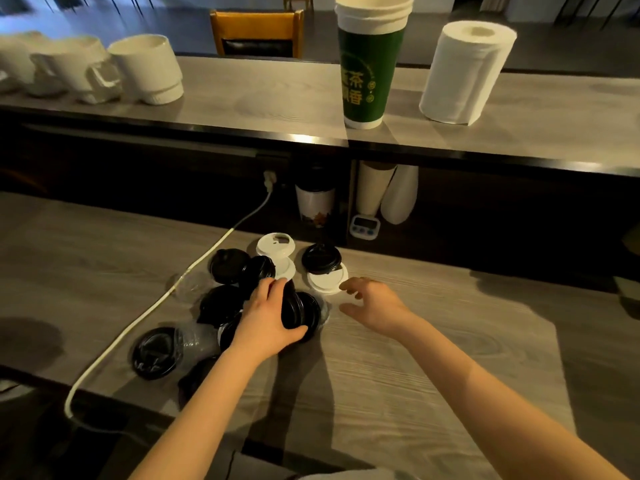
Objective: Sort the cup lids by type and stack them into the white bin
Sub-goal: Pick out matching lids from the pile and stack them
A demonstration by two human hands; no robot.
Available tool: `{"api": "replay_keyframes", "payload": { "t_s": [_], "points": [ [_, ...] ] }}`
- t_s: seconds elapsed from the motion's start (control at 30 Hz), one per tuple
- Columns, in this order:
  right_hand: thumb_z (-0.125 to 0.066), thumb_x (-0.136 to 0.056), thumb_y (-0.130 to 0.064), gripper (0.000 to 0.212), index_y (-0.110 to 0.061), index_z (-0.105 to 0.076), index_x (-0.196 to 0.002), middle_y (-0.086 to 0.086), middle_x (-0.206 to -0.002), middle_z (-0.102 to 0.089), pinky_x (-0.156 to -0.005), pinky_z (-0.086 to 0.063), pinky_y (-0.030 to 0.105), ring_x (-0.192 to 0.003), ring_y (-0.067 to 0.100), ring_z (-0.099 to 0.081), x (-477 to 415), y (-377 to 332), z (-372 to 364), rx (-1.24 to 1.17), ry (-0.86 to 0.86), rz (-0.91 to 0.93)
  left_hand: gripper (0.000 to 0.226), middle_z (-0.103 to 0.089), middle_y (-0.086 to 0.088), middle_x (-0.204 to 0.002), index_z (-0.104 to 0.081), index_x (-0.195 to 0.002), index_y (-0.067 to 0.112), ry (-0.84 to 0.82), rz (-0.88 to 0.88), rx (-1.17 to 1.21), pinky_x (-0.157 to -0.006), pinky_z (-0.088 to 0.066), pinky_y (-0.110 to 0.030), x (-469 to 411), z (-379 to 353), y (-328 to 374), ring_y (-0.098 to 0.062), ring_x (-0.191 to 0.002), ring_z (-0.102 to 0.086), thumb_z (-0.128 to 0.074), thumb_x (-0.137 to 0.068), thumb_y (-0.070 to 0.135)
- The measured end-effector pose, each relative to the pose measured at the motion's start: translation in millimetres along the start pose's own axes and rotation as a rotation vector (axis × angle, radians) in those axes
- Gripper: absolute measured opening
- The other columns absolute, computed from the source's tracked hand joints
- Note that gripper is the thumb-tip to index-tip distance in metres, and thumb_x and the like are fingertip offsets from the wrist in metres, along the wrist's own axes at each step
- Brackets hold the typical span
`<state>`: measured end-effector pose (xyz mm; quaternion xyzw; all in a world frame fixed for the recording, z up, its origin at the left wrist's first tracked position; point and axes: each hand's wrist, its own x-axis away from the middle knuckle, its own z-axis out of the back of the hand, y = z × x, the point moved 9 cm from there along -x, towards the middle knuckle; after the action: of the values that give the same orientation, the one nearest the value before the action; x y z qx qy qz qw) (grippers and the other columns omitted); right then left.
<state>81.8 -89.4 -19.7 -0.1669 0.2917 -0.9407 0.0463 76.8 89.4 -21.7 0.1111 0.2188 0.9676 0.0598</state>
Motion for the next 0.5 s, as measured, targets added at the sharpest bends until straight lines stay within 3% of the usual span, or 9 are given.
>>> {"api": "replay_keyframes", "payload": {
  "t_s": [0.07,0.17,0.23,0.33,0.5],
  "points": [
    [-0.059,-0.09,-0.033,0.039,-0.017,-0.055,-0.126,0.002,-0.116,-0.062,-0.086,-0.049,0.026,-0.1,0.014,-0.058,-2,-8,-3,-0.252,-0.007,-0.005,0.096,-0.016,-0.001,-0.146,-0.021,-0.147,0.019,0.091,0.006,0.128,-0.11,-0.03,-0.035,8,21,5,-0.023,-0.136,-0.027,-0.076,-0.072,0.042],
    [-0.062,-0.089,-0.029,0.036,-0.014,-0.058,-0.121,0.006,-0.108,-0.064,-0.078,-0.052,0.017,-0.097,0.015,-0.062,0,-37,-18,-0.67,-0.15,0.014,0.1,-0.018,0.0,-0.142,-0.019,-0.147,0.02,0.15,-0.046,0.093,-0.109,-0.028,-0.032,15,35,21,-0.019,-0.135,-0.024,-0.077,-0.07,0.044],
    [-0.068,-0.085,-0.022,0.032,-0.01,-0.061,-0.113,0.01,-0.104,-0.067,-0.085,-0.055,0.03,-0.097,0.021,-0.065,-3,-54,-17,-0.661,-0.134,0.09,0.101,-0.018,-0.001,-0.143,-0.016,-0.148,0.018,0.156,-0.093,0.049,-0.111,-0.026,-0.032,15,35,34,-0.019,-0.136,-0.02,-0.076,-0.071,0.044],
    [-0.069,-0.081,-0.014,0.029,-0.007,-0.063,-0.109,0.011,-0.103,-0.068,-0.086,-0.053,0.043,-0.097,0.024,-0.065,-10,-63,-5,-0.457,-0.019,0.175,0.106,-0.014,-0.002,-0.148,-0.007,-0.15,0.017,0.132,-0.115,0.038,-0.112,-0.024,-0.034,15,30,43,-0.021,-0.139,-0.017,-0.075,-0.072,0.044],
    [-0.067,-0.084,-0.014,0.036,-0.015,-0.06,-0.119,0.006,-0.112,-0.066,-0.088,-0.049,0.03,-0.106,0.02,-0.06,-9,-6,31,-0.363,0.192,0.008,0.115,0.0,-0.004,-0.157,0.007,-0.15,0.016,-0.063,-0.02,-0.093,-0.116,-0.015,-0.041,-2,1,18,-0.025,-0.145,0.0,-0.073,-0.073,0.047]
  ]
}}
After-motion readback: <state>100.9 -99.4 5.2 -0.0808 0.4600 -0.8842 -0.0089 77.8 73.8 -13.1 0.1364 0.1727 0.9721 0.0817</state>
